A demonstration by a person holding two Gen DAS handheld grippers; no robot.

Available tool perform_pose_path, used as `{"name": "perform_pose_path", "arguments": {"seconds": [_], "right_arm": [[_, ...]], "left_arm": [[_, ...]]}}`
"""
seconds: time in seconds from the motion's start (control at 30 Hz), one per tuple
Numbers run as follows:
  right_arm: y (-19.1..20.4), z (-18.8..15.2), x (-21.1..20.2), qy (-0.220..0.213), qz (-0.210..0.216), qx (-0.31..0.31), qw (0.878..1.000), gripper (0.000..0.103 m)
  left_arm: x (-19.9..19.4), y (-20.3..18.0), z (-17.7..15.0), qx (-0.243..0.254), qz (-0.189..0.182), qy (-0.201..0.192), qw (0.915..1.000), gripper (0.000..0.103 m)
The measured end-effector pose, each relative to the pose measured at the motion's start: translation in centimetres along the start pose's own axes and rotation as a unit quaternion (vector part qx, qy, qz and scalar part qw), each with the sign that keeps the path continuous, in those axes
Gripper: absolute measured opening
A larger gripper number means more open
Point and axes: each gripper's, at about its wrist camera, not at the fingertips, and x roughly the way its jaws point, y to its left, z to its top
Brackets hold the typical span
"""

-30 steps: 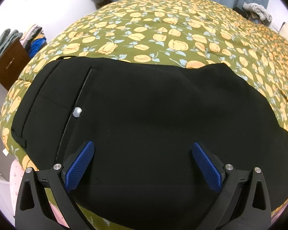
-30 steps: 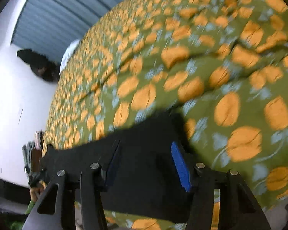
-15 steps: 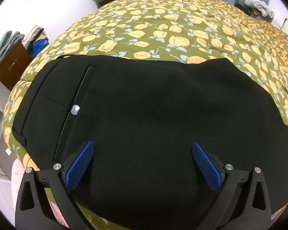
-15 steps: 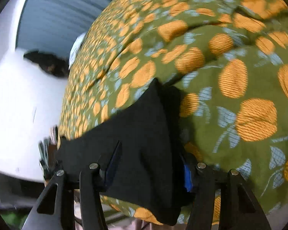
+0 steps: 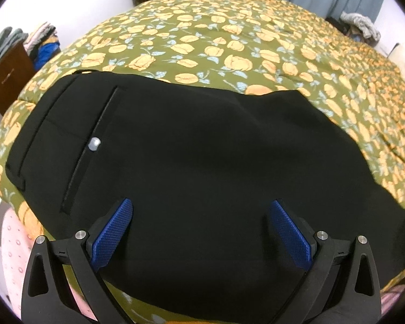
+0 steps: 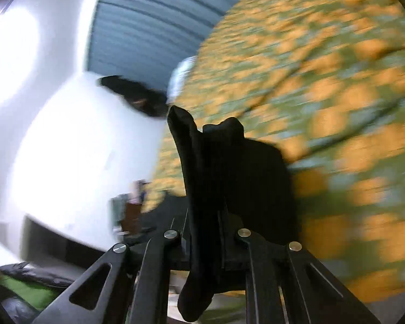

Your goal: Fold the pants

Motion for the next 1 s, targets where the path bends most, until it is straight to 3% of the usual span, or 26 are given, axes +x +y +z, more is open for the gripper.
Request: {"name": "perform_pose_path", "arguments": {"seconds": [0.07, 0.13, 0.2, 0.27, 0.33, 0.4, 0.43, 0.53, 0.57, 0.63, 0.73, 0.8, 0.87, 1.0], "right_arm": [[2.3, -2.1, 5.9, 0.020, 0.043, -0.003, 0.999, 0.014], [3.7, -3.8, 10.8, 0.038, 0.060, -0.005, 0.997, 0.014], [5.7, -6.3, 17.7, 0.060, 0.050, -0.021, 0.997, 0.014], [6.6, -8.3, 22.1, 0.072, 0.032, -0.023, 0.997, 0.014], [7.9, -10.9, 26.8, 0.093, -0.014, -0.040, 0.995, 0.024], [9.3, -13.3, 29.8, 0.120, -0.076, -0.074, 0.987, 0.076], [10.0, -13.9, 30.1, 0.125, -0.086, -0.097, 0.984, 0.083], [12.9, -15.7, 28.1, 0.117, -0.111, -0.194, 0.968, 0.085], [13.7, -16.2, 26.8, 0.106, -0.122, -0.225, 0.961, 0.090], [14.3, -17.1, 23.4, 0.077, -0.147, -0.270, 0.948, 0.098], [13.1, -17.1, 20.7, 0.055, -0.190, -0.273, 0.941, 0.099], [12.0, -17.3, 18.4, 0.035, -0.217, -0.256, 0.941, 0.099], [10.7, -16.8, 16.1, 0.011, -0.234, -0.224, 0.946, 0.099], [10.1, -15.2, 15.9, -0.024, -0.245, -0.211, 0.946, 0.099]], "left_arm": [[-0.2, -0.1, -0.2, 0.000, -0.011, -0.001, 0.9999, 0.102], [-0.4, -0.3, -0.4, 0.005, -0.017, 0.000, 0.9998, 0.102], [-0.7, -0.2, -0.7, 0.006, -0.024, -0.001, 0.9997, 0.102], [-1.1, 0.2, -0.9, 0.001, -0.032, -0.002, 0.9995, 0.102], [-1.4, 0.7, -1.1, -0.005, -0.037, -0.003, 0.9993, 0.102], [-1.9, 1.3, -1.2, -0.010, -0.045, -0.007, 0.9989, 0.102], [-2.2, 1.6, -1.2, -0.013, -0.050, -0.010, 0.9986, 0.102], [-3.5, 2.0, -1.7, -0.017, -0.082, -0.030, 0.9961, 0.102], [-4.2, 1.5, -2.0, -0.005, -0.103, -0.040, 0.9939, 0.102], [-5.2, -0.4, -2.6, 0.037, -0.138, -0.048, 0.9886, 0.102], [-6.5, -4.7, -3.1, 0.120, -0.193, -0.057, 0.9723, 0.101], [-6.6, -7.3, -3.0, 0.155, -0.216, -0.053, 0.9625, 0.091], [-5.4, -9.5, -2.7, 0.180, -0.222, -0.031, 0.9577, 0.067], [-3.5, -11.6, -3.2, 0.199, -0.220, -0.004, 0.9551, 0.050]]}}
